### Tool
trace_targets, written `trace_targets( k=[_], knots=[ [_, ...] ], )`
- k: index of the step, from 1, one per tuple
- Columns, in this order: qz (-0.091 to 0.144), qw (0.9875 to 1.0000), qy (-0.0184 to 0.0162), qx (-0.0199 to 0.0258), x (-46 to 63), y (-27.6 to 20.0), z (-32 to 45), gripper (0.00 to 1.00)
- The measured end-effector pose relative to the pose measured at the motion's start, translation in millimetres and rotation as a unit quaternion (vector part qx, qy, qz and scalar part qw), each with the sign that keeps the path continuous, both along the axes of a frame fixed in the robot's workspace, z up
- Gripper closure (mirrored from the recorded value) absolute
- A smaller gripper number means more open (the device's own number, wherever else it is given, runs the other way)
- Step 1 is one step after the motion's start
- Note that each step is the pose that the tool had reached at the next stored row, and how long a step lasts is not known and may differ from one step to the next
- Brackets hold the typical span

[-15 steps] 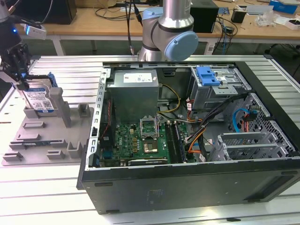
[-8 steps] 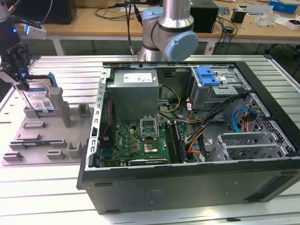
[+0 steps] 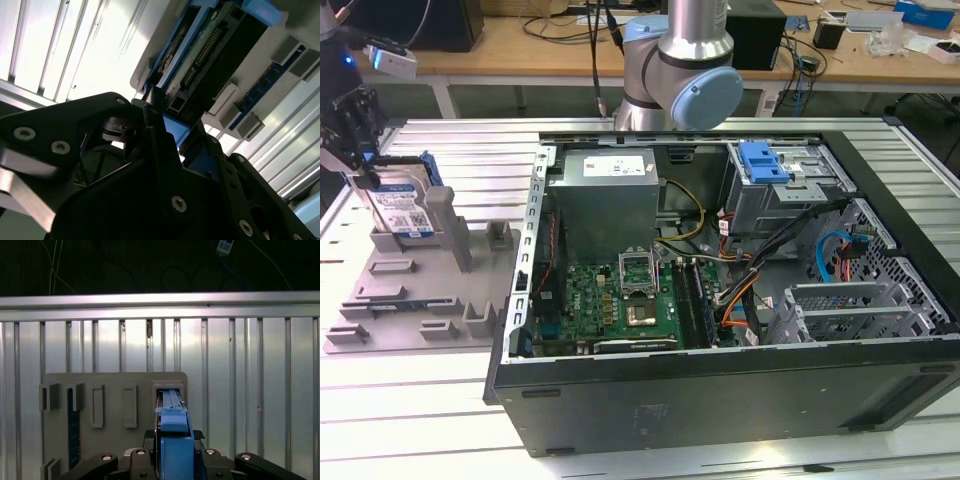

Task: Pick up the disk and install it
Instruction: 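Pick up the disk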

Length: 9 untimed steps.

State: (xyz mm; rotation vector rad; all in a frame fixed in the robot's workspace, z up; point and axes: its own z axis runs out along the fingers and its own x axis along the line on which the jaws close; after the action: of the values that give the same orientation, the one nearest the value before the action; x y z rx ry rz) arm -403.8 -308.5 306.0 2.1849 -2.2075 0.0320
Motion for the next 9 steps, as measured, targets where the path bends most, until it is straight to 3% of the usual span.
trace_targets(
  k=[9],
  knots=[
    [0.000,1.0000,-0.0004,0.0000,0.0,0.1,9.1,0.64]
  ],
)
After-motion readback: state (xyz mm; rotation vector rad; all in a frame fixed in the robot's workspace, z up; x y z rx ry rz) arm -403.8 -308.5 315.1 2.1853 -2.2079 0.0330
